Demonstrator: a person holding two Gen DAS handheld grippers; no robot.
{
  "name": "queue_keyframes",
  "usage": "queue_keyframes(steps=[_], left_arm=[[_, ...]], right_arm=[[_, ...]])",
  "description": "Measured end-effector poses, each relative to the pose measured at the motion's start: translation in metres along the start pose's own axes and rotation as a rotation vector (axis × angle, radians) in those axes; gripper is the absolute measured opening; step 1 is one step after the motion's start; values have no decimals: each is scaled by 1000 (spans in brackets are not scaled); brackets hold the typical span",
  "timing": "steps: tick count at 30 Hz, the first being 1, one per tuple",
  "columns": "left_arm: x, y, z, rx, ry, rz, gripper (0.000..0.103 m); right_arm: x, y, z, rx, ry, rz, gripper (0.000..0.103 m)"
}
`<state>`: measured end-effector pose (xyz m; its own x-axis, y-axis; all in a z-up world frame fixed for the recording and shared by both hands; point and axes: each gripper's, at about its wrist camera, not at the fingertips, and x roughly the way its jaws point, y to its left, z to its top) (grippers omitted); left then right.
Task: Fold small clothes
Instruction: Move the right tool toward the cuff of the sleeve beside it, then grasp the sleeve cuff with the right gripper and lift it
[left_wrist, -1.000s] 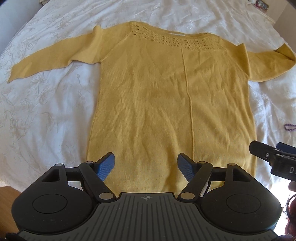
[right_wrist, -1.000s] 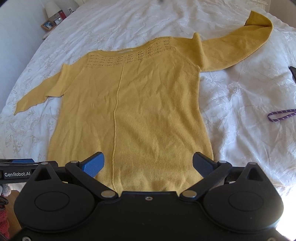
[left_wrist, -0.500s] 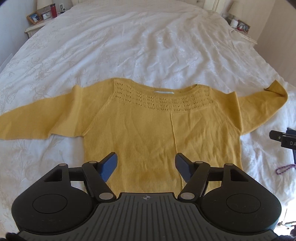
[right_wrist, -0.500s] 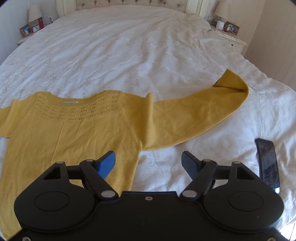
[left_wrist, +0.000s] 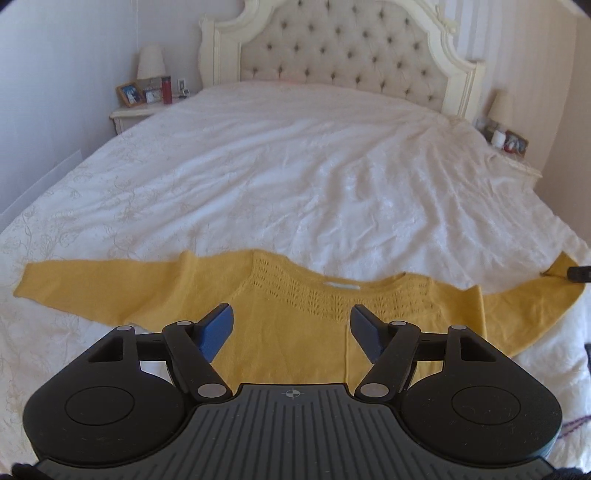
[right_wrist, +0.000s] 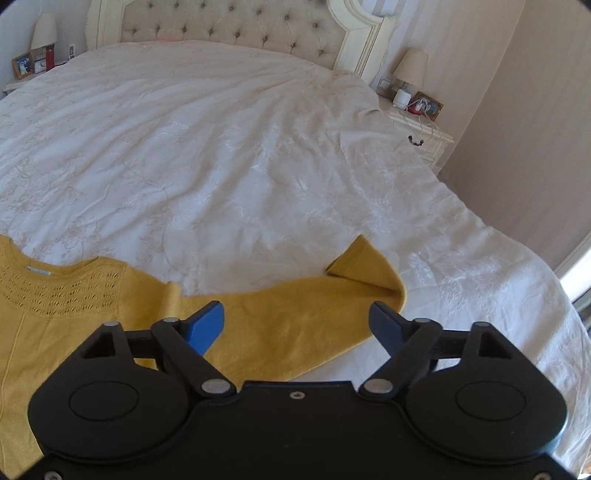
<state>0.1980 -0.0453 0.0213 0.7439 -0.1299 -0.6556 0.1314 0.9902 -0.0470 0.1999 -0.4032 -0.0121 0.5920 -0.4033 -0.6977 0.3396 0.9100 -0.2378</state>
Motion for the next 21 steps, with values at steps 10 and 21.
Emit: queue_keyframes(steps=[10, 21], left_arm=[[14, -39, 10, -36, 155, -9, 76], [20, -42, -17, -136, 287, 42, 76]], right_arm=[[62, -61, 32, 40, 21, 159, 89], [128, -87, 37, -35, 150, 186, 55]])
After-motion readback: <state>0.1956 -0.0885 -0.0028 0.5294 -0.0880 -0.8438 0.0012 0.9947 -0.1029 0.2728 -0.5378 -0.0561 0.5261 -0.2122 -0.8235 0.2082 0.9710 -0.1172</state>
